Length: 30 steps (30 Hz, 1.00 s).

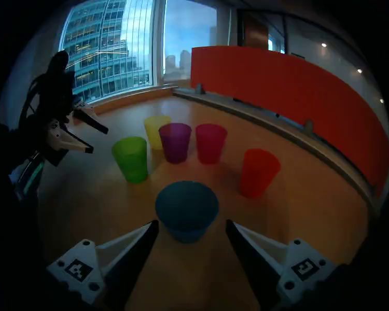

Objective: Pour water

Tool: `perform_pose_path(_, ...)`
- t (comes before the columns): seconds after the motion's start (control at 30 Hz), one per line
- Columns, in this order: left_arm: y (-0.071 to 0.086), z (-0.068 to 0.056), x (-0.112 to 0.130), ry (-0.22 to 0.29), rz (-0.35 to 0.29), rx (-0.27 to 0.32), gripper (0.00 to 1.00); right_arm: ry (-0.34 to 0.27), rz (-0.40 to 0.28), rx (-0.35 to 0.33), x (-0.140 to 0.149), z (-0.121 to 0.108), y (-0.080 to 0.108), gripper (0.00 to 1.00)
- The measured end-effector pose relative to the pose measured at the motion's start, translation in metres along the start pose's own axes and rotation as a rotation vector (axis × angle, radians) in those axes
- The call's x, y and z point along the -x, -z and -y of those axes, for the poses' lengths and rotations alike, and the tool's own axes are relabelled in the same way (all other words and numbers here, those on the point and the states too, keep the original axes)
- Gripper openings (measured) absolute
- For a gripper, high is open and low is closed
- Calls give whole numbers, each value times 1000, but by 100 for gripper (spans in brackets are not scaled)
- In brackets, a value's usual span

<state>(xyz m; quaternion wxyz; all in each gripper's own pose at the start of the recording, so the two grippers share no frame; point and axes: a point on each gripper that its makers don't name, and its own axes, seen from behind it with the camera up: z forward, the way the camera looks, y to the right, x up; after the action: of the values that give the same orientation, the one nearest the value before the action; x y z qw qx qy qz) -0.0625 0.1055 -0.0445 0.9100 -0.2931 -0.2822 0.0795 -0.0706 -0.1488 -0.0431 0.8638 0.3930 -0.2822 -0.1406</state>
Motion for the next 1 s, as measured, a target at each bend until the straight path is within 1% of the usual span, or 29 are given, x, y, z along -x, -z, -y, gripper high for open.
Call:
perform_pose_path(0.17,11,7,-6,-1,-31,-48,94,-15,-29,39,0,-5,17,100)
perform_pose_path(0.37,21,19,-13,13,-81,-124,94,-33,-83,102,-6,-12,39,100)
perform_pose_path(0.47,26,20,-16,23,-103,-141,94,-52,-114,134,-12,-13,50,100)
perform_pose_path(0.6,32,24,-24,44,-158,-175,94,-77,-160,167,-22,-14,63,100)
perform_pose_path(0.77,43,37,-35,73,-223,-240,94,-102,-217,214,-33,-17,78,100)
perform_pose_path(0.87,51,46,-43,86,-270,-279,94,-110,-246,256,-38,-22,85,100)
perform_pose_path(1.0,57,52,-51,96,-316,-311,94,-122,-283,325,-45,-35,92,100)
